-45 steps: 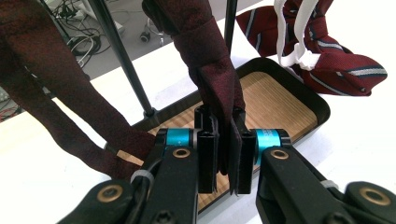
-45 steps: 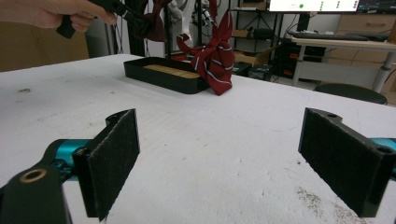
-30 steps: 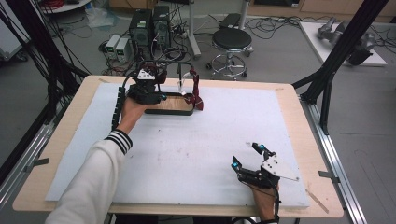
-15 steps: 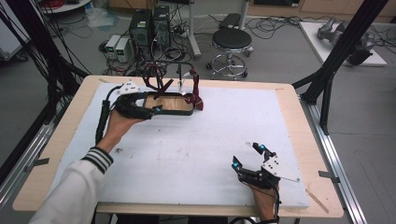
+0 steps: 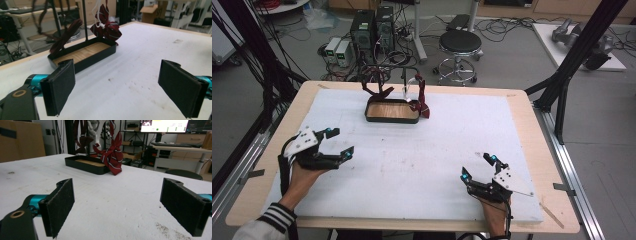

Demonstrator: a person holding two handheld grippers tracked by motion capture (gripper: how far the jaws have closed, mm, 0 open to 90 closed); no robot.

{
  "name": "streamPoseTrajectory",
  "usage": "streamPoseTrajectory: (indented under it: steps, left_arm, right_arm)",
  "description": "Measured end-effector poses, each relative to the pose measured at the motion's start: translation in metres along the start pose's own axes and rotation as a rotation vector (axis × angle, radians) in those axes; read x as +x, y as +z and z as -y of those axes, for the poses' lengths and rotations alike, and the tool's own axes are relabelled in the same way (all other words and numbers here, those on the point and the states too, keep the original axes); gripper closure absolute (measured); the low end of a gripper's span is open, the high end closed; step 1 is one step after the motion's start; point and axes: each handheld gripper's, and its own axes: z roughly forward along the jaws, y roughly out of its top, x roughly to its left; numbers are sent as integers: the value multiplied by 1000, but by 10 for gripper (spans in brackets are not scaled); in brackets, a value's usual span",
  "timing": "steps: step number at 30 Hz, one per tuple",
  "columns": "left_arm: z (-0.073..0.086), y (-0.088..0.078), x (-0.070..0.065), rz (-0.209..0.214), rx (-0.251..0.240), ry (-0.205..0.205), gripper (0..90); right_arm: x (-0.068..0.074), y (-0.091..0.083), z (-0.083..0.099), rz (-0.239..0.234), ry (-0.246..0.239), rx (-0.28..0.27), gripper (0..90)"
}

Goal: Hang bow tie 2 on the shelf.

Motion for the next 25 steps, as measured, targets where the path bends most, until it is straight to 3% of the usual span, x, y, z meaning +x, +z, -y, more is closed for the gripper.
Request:
streamPoseTrajectory:
  steps: [2,8,19,25]
  left_arm:
    - [11,-11,-1,-6,-35,-2,147]
    - [33,-29,1,-41,-64,-22,146]
    - [52,-33,-6,-119,-130,-42,149]
    - [53,-34,-7,-127,-148,-34,149]
  right_arm:
    - [0,0,0,1,0,2,115]
    - [1,0,0,1,3,0,115]
    - [0,0,0,4,-2,-5,115]
    - [0,0,0,6,-2,-5,114]
